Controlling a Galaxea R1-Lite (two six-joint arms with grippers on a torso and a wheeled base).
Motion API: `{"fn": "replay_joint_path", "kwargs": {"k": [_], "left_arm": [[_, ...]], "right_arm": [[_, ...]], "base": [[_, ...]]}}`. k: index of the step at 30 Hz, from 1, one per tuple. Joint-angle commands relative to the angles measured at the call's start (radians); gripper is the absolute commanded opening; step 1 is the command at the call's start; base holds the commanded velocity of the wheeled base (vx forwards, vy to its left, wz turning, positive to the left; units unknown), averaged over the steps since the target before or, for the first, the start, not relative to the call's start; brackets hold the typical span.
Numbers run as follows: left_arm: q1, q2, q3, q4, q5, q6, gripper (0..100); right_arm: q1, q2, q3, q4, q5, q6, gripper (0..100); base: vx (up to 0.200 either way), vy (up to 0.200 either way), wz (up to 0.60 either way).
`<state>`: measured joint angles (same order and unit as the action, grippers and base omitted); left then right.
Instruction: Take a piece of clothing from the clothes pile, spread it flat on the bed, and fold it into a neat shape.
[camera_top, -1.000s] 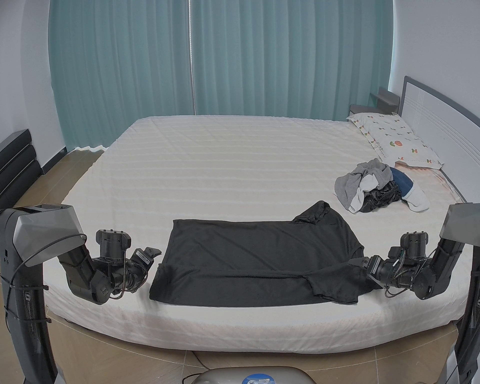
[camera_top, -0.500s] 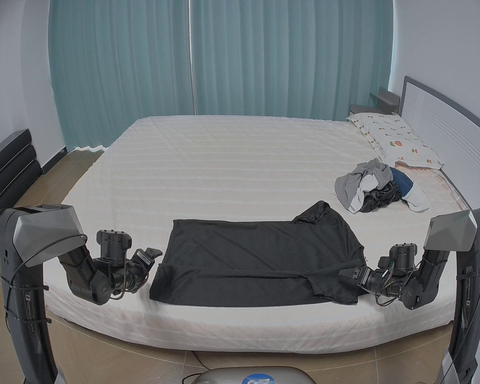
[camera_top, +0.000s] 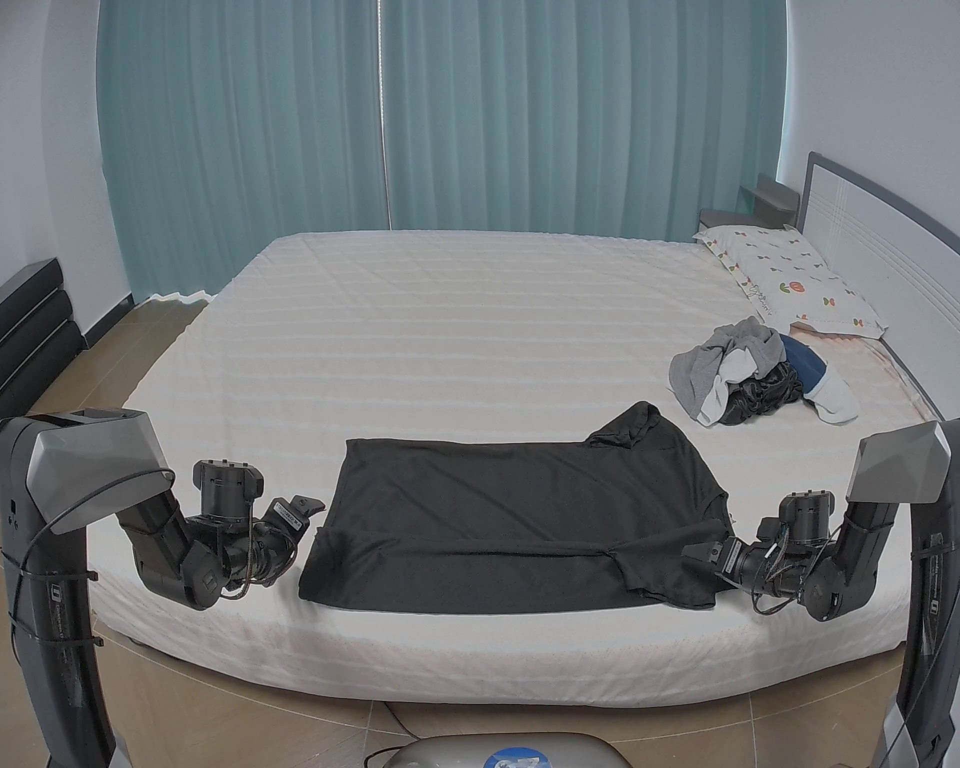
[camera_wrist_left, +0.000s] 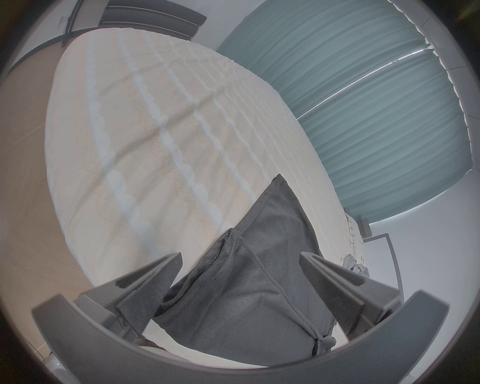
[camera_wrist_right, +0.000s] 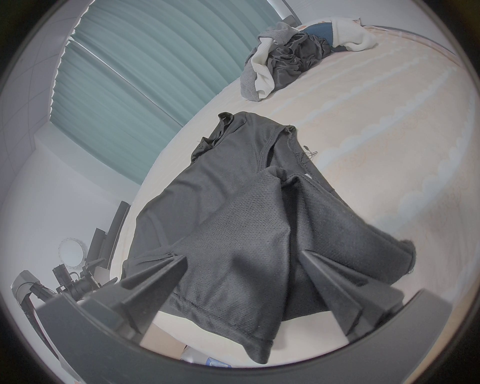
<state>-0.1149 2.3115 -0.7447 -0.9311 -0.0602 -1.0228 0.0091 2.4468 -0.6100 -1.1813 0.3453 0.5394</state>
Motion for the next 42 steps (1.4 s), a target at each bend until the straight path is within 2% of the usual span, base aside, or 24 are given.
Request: {"fn": "replay_joint_path", "kwargs": {"k": [1,9,18,42], "left_arm": [[0.0,0.002,-0.002,0.0,0.0,-0.002,100],[0.001,0.0,-0.002,0.0,-0.001,-0.002,100],[0.001,0.0,-0.002,0.001,-0.001,-0.003,100],[0.001,0.0,-0.002,0.0,-0.001,0.0,100]], "right_arm": [[0.003,0.008,-0.001,0.0,-0.002,-0.001,0],[0.009,0.0,0.007,-0.001,-0.034,0.008,0],[-0.015,-0.031,0.006,-0.008,-0.028,0.037,0],[-0.04,-0.038,-0.01,-0.008,-0.02,0.039,0]], "base": [[0.0,0.0,0.0],[0.0,0.0,0.0],[0.0,0.0,0.0],[0.0,0.0,0.0]]}}
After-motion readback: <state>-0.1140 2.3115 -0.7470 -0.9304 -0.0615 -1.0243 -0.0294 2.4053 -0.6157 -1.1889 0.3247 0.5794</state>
